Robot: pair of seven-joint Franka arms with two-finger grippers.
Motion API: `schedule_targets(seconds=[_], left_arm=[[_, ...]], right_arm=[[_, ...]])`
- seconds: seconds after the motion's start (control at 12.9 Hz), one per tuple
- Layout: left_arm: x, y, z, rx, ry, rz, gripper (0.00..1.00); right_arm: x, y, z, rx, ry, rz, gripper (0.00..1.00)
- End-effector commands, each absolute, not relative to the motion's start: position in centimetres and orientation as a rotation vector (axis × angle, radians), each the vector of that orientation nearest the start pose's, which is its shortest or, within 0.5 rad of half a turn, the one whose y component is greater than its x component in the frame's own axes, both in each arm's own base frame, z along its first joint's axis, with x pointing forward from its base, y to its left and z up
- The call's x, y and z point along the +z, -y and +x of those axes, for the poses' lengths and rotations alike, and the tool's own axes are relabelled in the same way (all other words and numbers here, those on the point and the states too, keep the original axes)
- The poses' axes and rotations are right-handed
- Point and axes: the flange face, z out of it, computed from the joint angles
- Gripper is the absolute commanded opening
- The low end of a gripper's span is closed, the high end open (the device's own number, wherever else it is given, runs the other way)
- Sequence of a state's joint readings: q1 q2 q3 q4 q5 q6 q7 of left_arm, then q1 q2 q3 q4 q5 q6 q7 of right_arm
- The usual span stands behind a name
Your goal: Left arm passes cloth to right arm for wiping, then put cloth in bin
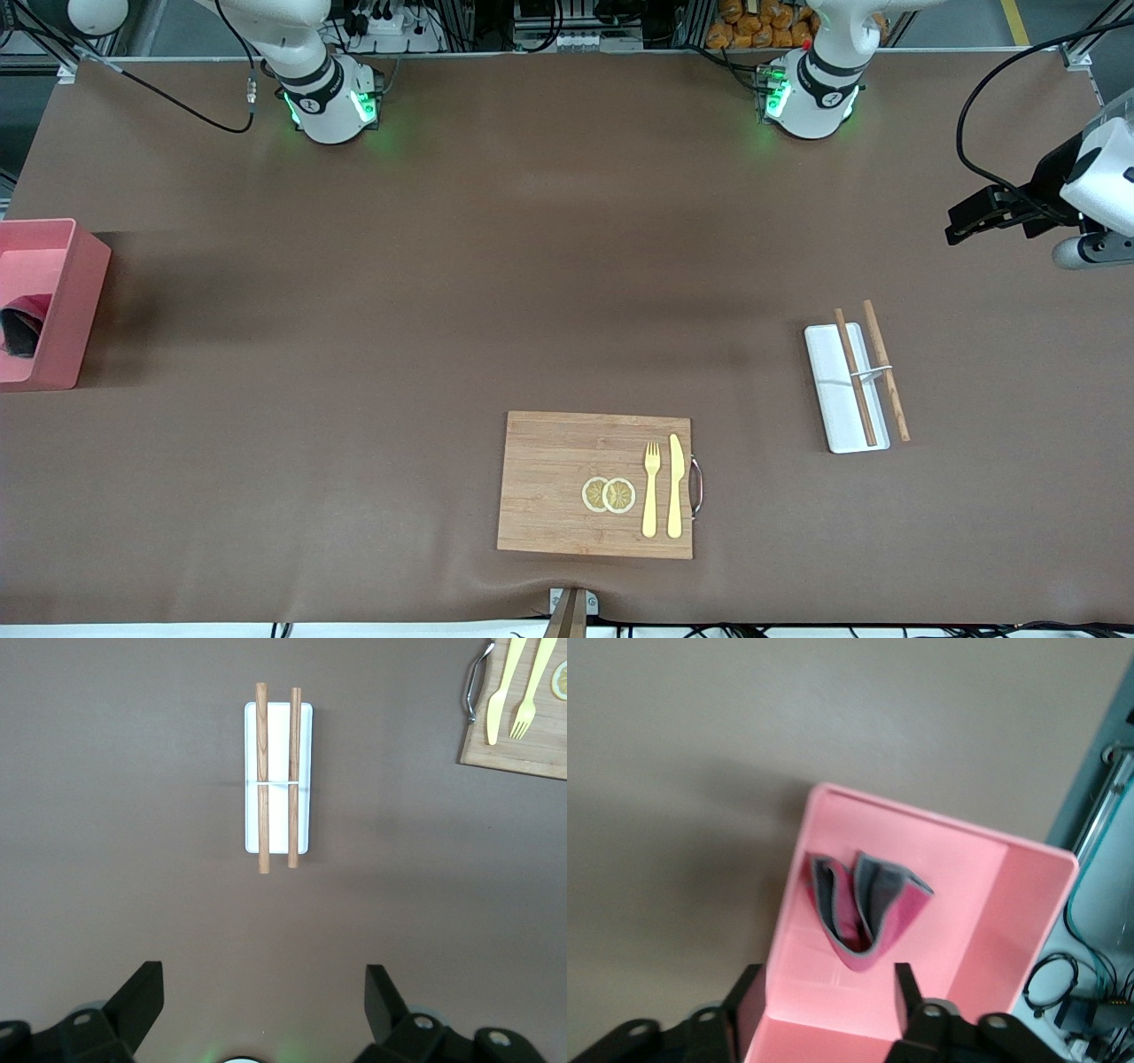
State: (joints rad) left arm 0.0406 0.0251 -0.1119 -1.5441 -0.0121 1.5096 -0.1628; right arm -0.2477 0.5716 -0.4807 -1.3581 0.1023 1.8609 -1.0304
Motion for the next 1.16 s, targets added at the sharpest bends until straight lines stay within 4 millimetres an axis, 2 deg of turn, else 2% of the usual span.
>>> schedule_targets(seconds=[0.0, 0.16, 0.31, 0.39, 0.47, 0.62, 0.78, 0.85, 1.09], left_arm=[[63.1, 4.0, 54.9, 0.045, 0.116, -3.121, 1.0], [63.2, 4.2, 54.9, 0.043, 0.111, -3.121, 1.0], [63.1, 4.2, 54.9, 0.045, 0.111, -3.123, 1.0], [63.1, 4.2, 54.9, 0.045, 0.111, -3.123, 1.0], [63.1, 4.2, 54.9, 0.045, 0.111, -3.123, 1.0], [63.1, 4.2, 54.9, 0.045, 0.109, -3.123, 1.0], [63.1, 4.2, 54.9, 0.046, 0.109, -3.124, 1.0], [63.1, 4.2, 54.7, 0.045, 0.113, -3.124, 1.0], [63.4, 4.3, 54.4, 0.04, 0.113, -3.13, 1.0]], right_arm=[[44.9, 34.6, 59.7, 0.158, 0.601, -3.117, 1.0], [47.1, 29.9, 60.8, 0.162, 0.541, -3.103, 1.0], [49.5, 23.6, 62.0, 0.17, 0.516, -3.086, 1.0], [50.4, 21.3, 61.9, 0.199, 0.445, -3.077, 1.0], [51.3, 19.8, 61.3, 0.238, 0.356, -3.063, 1.0], [52.8, 16.2, 60.8, 0.247, 0.293, -3.057, 1.0], [53.8, 13.6, 59.6, 0.248, 0.165, -3.047, 1.0], [54.6, 11.2, 59.3, 0.248, 0.133, -3.029, 1.0], [56.6, 8.0, 58.0, 0.257, 0.013, -3.009, 1.0]])
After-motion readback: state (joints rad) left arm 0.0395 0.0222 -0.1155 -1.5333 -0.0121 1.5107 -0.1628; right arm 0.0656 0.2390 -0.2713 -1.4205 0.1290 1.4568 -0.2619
